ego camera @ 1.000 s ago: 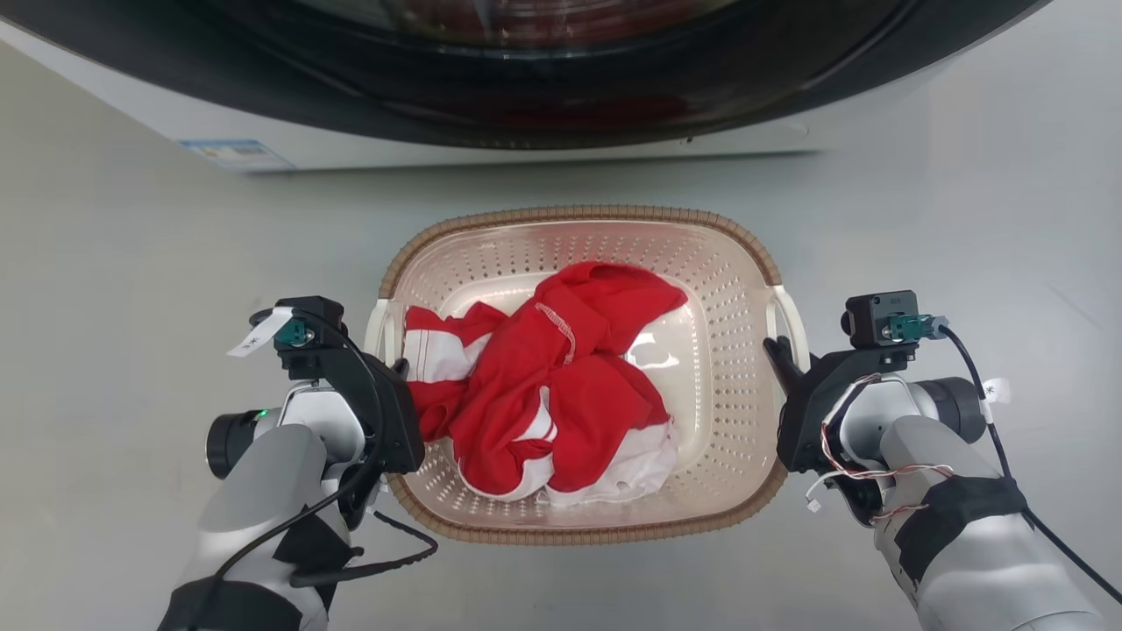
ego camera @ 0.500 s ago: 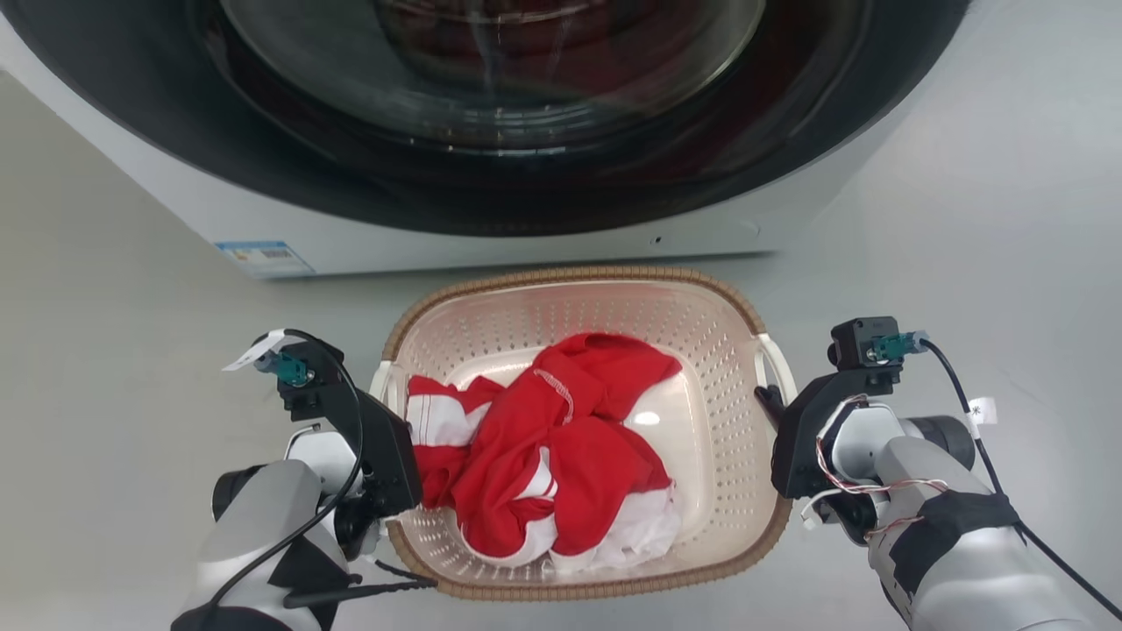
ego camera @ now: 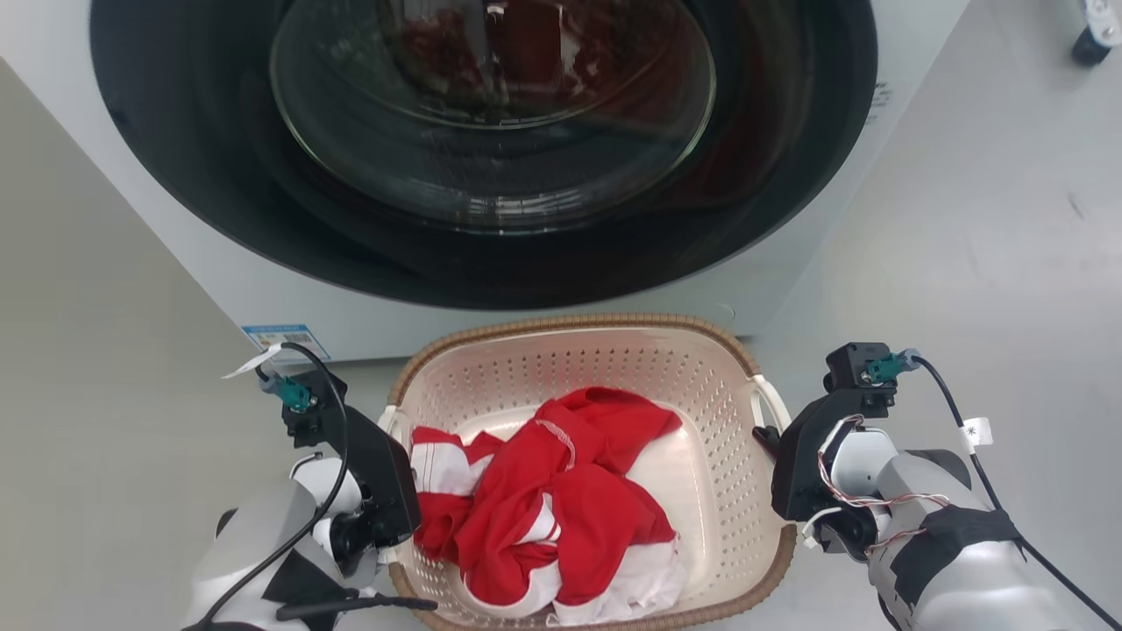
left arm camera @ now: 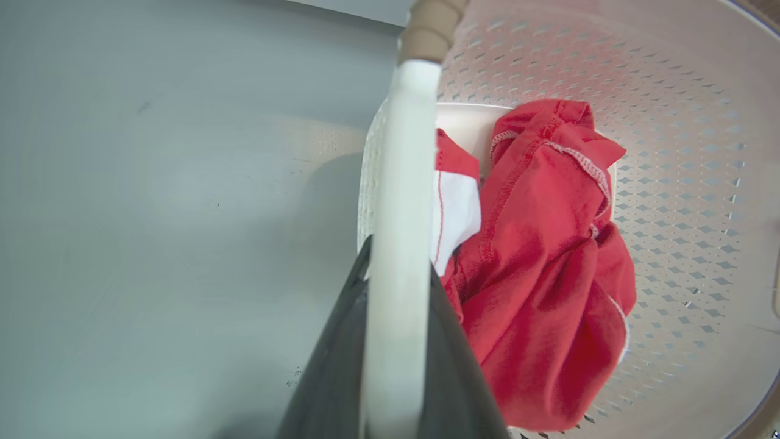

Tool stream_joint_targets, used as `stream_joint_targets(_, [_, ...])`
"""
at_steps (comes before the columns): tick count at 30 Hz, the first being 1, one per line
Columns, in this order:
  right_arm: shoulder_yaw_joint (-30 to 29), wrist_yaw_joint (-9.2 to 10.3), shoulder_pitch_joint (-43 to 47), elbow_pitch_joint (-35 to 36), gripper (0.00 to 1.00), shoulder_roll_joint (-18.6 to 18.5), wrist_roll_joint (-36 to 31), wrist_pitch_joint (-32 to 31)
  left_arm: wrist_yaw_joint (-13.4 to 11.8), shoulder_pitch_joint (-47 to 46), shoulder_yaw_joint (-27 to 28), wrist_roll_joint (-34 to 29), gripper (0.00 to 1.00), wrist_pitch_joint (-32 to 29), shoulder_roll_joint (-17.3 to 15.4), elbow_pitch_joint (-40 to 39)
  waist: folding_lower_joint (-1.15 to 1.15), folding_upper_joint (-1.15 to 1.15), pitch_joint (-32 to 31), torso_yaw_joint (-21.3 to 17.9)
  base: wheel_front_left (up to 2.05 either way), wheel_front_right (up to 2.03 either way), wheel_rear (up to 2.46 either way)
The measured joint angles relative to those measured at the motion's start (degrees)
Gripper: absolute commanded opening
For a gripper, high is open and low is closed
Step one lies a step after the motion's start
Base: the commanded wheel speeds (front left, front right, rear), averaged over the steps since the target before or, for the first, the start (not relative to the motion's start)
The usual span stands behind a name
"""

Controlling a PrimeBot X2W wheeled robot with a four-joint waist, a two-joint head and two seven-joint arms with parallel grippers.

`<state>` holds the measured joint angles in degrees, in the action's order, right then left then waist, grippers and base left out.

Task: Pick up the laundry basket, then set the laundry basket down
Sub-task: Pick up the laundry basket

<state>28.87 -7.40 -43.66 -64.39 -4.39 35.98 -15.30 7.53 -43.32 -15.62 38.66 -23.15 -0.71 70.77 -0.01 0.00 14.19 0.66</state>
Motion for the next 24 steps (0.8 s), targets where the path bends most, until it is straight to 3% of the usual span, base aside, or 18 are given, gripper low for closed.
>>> stream_joint_targets(24, [2.54,0.00,1.44,-2.48,0.00,0.76,6.19,-7.42,-0.01,2.79,-0.94,3.53,0.00,-8.02,-1.24,0.73,0.00,0.00,-11.77,0.14,0.00,0.00,0.00])
